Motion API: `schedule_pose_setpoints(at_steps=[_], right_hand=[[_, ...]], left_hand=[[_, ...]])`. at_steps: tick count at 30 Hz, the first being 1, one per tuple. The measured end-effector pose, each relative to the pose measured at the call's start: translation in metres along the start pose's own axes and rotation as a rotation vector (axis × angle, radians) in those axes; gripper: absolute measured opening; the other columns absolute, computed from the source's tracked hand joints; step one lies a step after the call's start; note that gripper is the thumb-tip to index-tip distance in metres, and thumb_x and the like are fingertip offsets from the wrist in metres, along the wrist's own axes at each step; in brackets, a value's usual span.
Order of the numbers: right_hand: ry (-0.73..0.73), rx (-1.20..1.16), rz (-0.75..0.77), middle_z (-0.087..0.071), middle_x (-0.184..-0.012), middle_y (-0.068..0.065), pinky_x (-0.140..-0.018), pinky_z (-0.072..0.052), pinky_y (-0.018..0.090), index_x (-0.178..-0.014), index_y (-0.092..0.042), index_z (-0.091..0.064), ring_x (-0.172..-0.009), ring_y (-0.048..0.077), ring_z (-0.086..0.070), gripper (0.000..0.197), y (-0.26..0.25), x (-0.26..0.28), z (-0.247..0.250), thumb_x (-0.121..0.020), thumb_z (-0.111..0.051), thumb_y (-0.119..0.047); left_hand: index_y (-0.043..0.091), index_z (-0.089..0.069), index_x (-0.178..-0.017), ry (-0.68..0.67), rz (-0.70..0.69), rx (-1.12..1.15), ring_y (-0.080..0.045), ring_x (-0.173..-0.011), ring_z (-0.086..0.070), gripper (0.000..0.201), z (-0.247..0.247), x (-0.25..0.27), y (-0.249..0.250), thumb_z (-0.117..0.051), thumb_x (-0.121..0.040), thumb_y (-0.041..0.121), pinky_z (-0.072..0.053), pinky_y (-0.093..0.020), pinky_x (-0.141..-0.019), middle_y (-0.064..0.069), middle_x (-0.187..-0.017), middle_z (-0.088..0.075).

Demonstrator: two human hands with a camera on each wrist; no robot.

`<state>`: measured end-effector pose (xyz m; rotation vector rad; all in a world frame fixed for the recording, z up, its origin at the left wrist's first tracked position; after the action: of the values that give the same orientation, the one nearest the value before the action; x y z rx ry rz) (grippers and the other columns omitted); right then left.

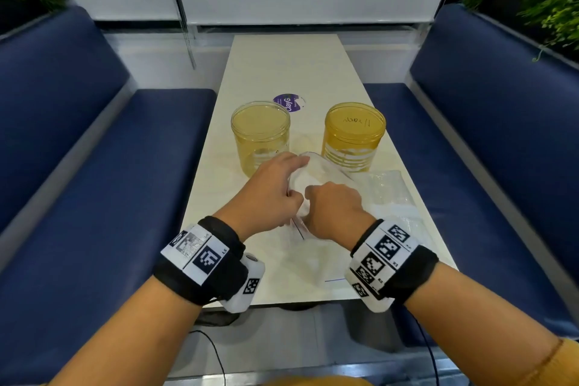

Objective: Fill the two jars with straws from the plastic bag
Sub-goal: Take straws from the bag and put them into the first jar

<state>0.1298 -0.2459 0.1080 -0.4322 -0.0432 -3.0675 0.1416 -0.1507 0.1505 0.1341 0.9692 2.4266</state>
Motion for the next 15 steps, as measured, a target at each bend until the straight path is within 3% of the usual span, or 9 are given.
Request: schedule_pose_setpoints(at_steps=[1,3,6,9,11,15], right_hand=[[-0.034,0.003,-0.012,-0.061,-0.121,0.006,-0.075,-0.039,0.031,-0.132,-0.019,-0.052,-0.111,0.028,-0.060,0.055,0.002,-0.003,-0.007,-0.093,-0.049,-0.058],[-0.073,-0.039,-0.030,-0.060,-0.123,0.007,-0.077,-0.040,0.032,-0.130,-0.017,-0.052,-0.113,0.028,-0.059,0.051,0.007,-0.008,-0.018,-0.095,-0.050,-0.054],[-0.042,-0.108,-0.065,-0.057,-0.130,0.008,-0.084,-0.044,0.032,-0.133,-0.016,-0.053,-0.119,0.029,-0.055,0.041,0.018,-0.013,-0.020,-0.099,-0.051,-0.039],[0.023,-0.161,-0.099,-0.057,-0.130,0.009,-0.087,-0.048,0.033,-0.133,-0.016,-0.056,-0.118,0.029,-0.056,0.036,0.027,-0.014,-0.006,-0.098,-0.055,-0.027],[0.069,-0.186,-0.095,-0.060,-0.123,0.009,-0.080,-0.048,0.032,-0.125,-0.015,-0.061,-0.110,0.028,-0.060,0.030,0.030,-0.013,0.010,-0.095,-0.058,-0.019],[0.142,-0.221,-0.007,-0.064,-0.110,0.010,-0.072,-0.049,0.031,-0.117,-0.011,-0.065,-0.091,0.026,-0.060,0.025,0.026,-0.004,0.052,-0.094,-0.057,-0.017]], left_hand=[[0.014,-0.047,-0.147,0.006,-0.009,-0.030,-0.021,-0.099,-0.058,0.062,-0.001,0.001,0.000,-0.054,-0.087,0.001,-0.045,-0.015,-0.068,0.001,-0.139,-0.049],[0.016,-0.049,-0.145,0.036,-0.019,-0.075,-0.019,-0.095,-0.053,0.061,0.001,0.004,-0.002,-0.056,-0.086,0.002,-0.040,-0.018,-0.083,0.002,-0.140,-0.052],[0.022,-0.054,-0.137,0.092,-0.024,-0.152,-0.007,-0.088,-0.044,0.057,0.006,0.007,-0.004,-0.059,-0.083,0.007,-0.045,-0.025,-0.085,0.010,-0.132,-0.056],[0.022,-0.054,-0.133,0.105,-0.059,-0.206,-0.012,-0.116,-0.045,0.058,0.005,0.007,-0.006,-0.066,-0.077,0.016,-0.041,-0.033,-0.099,0.009,-0.127,-0.055],[0.021,-0.048,-0.138,0.095,-0.079,-0.190,-0.013,-0.122,-0.043,0.069,0.001,0.006,-0.006,-0.073,-0.074,0.025,-0.038,-0.032,-0.102,0.008,-0.126,-0.050],[0.020,-0.040,-0.142,0.138,-0.057,-0.101,-0.006,-0.115,-0.044,0.092,-0.007,0.000,-0.012,-0.088,-0.067,0.042,-0.041,-0.026,-0.097,0.008,-0.129,-0.040]])
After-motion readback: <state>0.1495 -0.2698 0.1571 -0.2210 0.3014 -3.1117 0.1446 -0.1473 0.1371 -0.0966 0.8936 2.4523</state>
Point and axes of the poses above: each hand's wrist, its own x-axis away from the middle knuckle, its own z-axis out of the back of the hand, y = z × x, the point moved 8 cm from there along -x, towards the middle knuckle
